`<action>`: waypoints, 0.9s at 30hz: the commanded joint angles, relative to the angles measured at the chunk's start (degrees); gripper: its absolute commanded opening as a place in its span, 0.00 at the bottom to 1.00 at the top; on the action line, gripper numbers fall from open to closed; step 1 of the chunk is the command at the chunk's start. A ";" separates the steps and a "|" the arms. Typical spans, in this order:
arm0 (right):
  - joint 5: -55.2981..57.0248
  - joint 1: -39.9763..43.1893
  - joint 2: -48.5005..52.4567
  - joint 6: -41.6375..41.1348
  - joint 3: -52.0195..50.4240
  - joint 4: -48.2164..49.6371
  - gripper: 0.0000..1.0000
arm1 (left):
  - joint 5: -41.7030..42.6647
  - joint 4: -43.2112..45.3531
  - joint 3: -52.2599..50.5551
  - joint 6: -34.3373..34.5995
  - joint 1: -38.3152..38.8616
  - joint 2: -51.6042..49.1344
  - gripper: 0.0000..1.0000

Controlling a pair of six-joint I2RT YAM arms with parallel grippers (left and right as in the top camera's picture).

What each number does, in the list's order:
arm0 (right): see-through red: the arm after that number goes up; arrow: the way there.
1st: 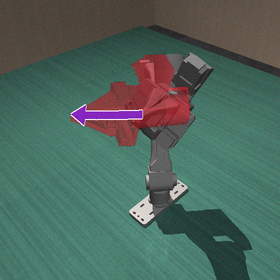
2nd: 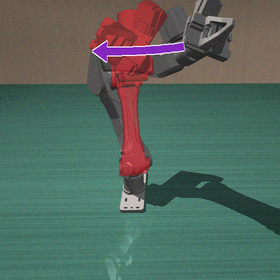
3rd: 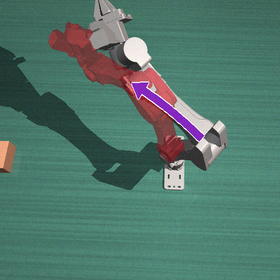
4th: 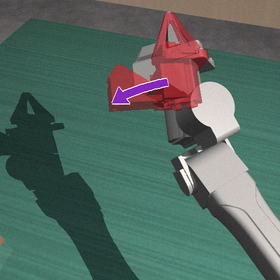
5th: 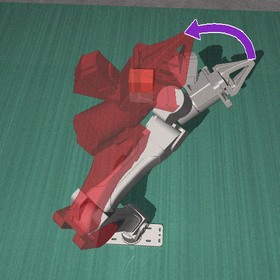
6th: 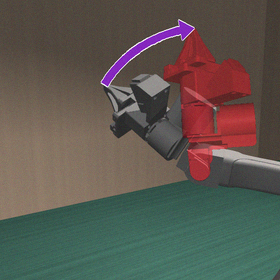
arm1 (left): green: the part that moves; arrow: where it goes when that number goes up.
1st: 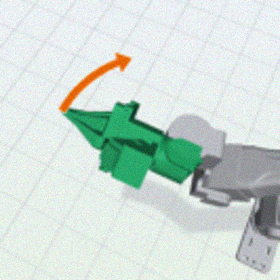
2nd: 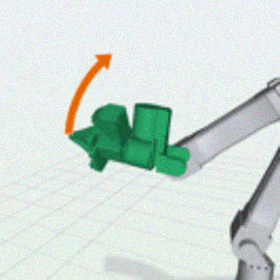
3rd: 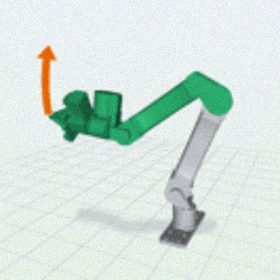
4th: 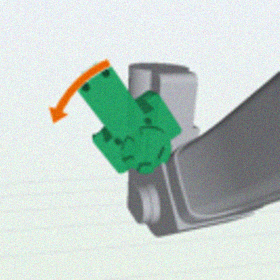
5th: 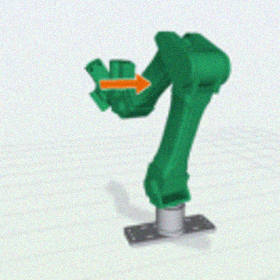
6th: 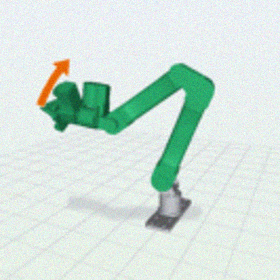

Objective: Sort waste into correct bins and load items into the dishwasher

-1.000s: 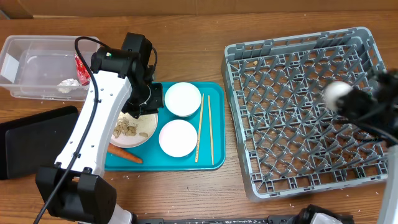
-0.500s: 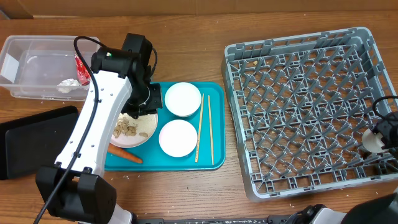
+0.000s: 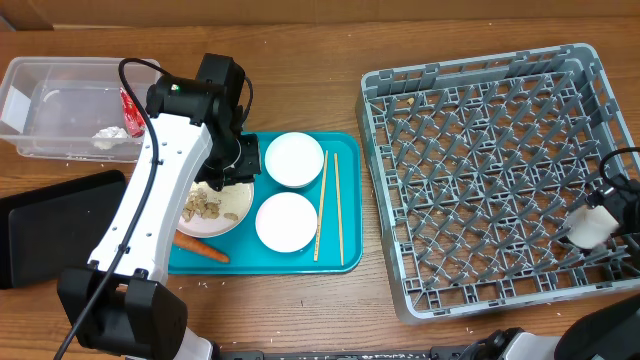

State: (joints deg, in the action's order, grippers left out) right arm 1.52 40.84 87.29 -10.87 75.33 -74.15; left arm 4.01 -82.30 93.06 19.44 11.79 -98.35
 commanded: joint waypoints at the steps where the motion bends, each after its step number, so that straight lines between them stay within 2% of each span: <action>1: -1.66 0.11 -0.11 -0.28 1.25 0.35 0.93 | -0.57 0.00 0.76 0.48 0.13 1.01 0.36; 4: -9.51 0.11 -0.11 1.53 1.25 1.53 0.95 | -0.52 -0.07 0.76 0.48 0.13 1.01 0.39; 5: -14.19 0.11 -0.11 4.00 1.25 2.01 0.96 | -0.35 -0.04 0.76 0.48 0.13 1.01 0.45; 6: -19.69 0.11 -0.13 6.86 1.27 2.56 0.97 | 0.11 0.07 0.76 0.48 0.13 1.01 0.59; 7: -26.84 0.11 -0.20 9.88 1.38 2.97 0.97 | 0.57 0.33 0.76 0.50 0.13 1.01 0.80; 8: -33.53 0.11 -0.28 12.63 1.79 2.97 0.97 | 1.03 0.76 0.76 0.50 0.13 0.98 0.93; 10: -41.09 -0.17 -0.74 14.38 3.06 2.84 0.97 | 1.86 1.92 0.76 0.26 0.13 0.98 1.00; 15: -45.31 -4.96 -4.81 16.96 7.52 1.70 0.95 | 2.03 4.26 0.74 0.35 0.15 0.96 1.00; 21: -36.63 -17.79 -11.47 16.65 8.41 0.85 0.95 | 3.10 3.43 0.48 0.33 1.55 0.96 0.79; 27: -27.43 -28.00 -11.47 13.88 8.17 -2.36 0.95 | 0.33 3.48 -4.33 0.98 5.33 0.96 0.76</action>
State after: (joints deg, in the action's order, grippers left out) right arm -31.55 15.88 75.07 4.01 82.63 -76.14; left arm 5.74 -78.70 91.74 19.57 15.46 -98.30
